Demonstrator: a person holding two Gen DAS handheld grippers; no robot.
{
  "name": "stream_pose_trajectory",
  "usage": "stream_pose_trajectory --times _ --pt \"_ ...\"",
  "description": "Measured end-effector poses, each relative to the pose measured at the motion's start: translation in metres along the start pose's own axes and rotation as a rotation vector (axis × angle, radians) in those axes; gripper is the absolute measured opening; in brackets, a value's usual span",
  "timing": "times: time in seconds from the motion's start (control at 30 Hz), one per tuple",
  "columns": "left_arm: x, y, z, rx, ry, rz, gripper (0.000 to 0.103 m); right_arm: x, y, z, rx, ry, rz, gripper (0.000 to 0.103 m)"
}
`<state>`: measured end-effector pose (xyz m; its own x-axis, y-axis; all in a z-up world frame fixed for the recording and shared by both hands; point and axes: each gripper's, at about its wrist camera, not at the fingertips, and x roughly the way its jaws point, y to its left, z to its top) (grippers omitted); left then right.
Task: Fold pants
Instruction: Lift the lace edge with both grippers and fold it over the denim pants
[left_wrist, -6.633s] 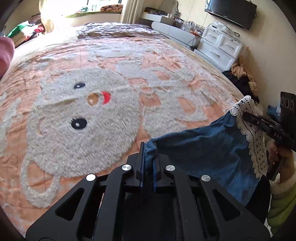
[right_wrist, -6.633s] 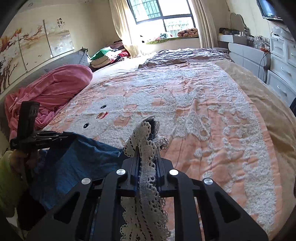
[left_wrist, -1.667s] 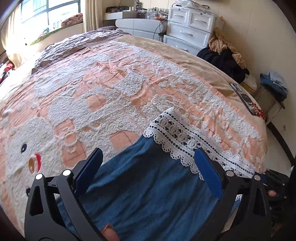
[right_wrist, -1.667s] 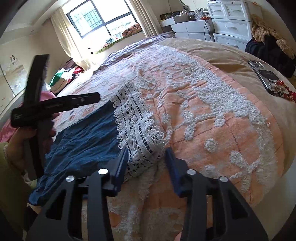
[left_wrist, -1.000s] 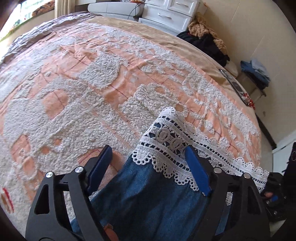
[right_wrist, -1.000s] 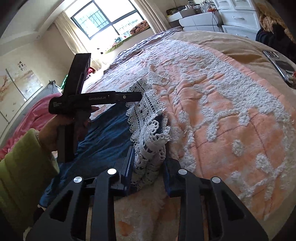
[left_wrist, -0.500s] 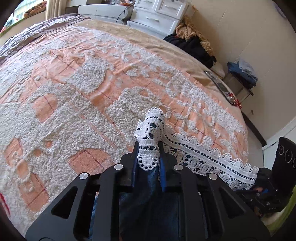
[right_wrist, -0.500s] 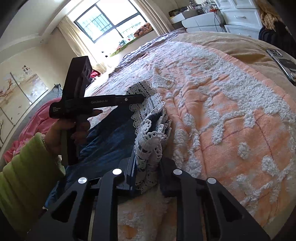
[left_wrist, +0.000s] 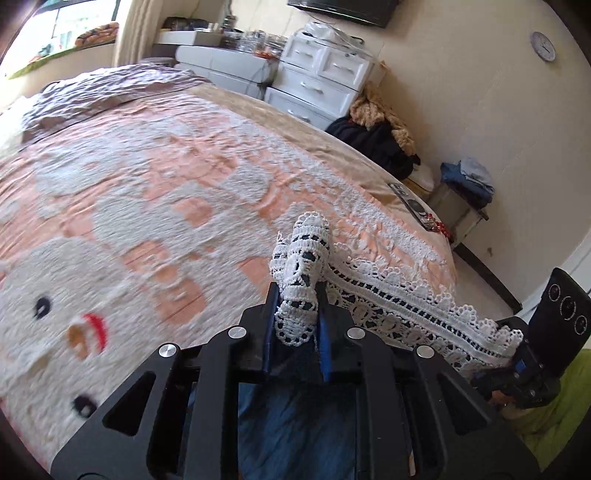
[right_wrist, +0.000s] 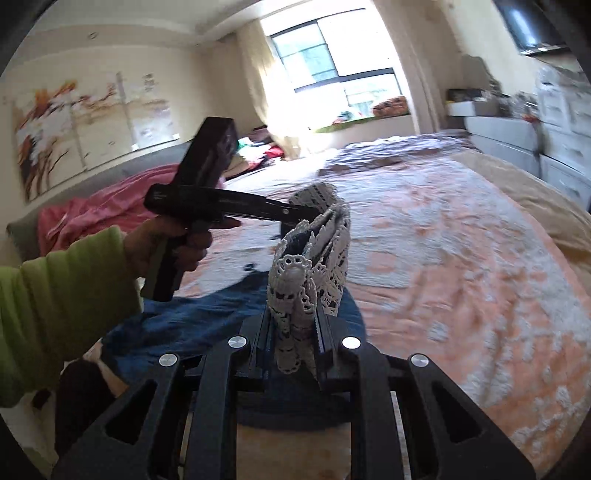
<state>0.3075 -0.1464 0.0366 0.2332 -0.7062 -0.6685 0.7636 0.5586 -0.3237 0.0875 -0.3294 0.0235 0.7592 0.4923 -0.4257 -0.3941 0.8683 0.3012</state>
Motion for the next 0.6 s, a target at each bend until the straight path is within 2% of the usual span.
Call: stream_pose_trajectory --times 0.07,0.13,0.2,0.27,0.33,0.47,0.5,0.57,0.6 --pt "-0.013 0.013 -0.014 -0.03 0.008 0.026 0.012 0.017 0.024 0.001 -0.044 0.037 0.055 0.016" --pt "-0.017 0.026 -0.028 -0.067 0.037 0.047 0.014 0.038 0.049 -0.007 -0.116 0.095 0.067 0.016" --pt "-0.013 0.041 -0.044 -0.129 0.099 0.072 0.019 0.057 0.066 -0.019 -0.163 0.163 0.089 0.016" --pt "-0.017 0.056 -0.061 -0.186 0.114 0.096 0.025 0.073 0.082 -0.034 -0.215 0.231 0.086 0.016" --pt "-0.028 0.067 -0.074 -0.253 0.092 0.083 0.03 0.081 0.092 -0.044 -0.267 0.263 0.077 0.016" --pt "-0.053 0.076 -0.095 -0.373 0.022 0.025 0.051 0.084 0.099 -0.052 -0.3 0.278 0.08 0.016" --pt "-0.06 0.077 -0.101 -0.408 0.0 -0.014 0.055 0.084 0.102 -0.053 -0.312 0.278 0.082 0.016" --pt "-0.067 0.079 -0.115 -0.479 -0.038 -0.081 0.07 0.087 0.104 -0.054 -0.338 0.276 0.085 0.018" --pt "-0.067 0.078 -0.117 -0.5 -0.047 -0.105 0.072 0.087 0.106 -0.055 -0.354 0.275 0.086 0.018"
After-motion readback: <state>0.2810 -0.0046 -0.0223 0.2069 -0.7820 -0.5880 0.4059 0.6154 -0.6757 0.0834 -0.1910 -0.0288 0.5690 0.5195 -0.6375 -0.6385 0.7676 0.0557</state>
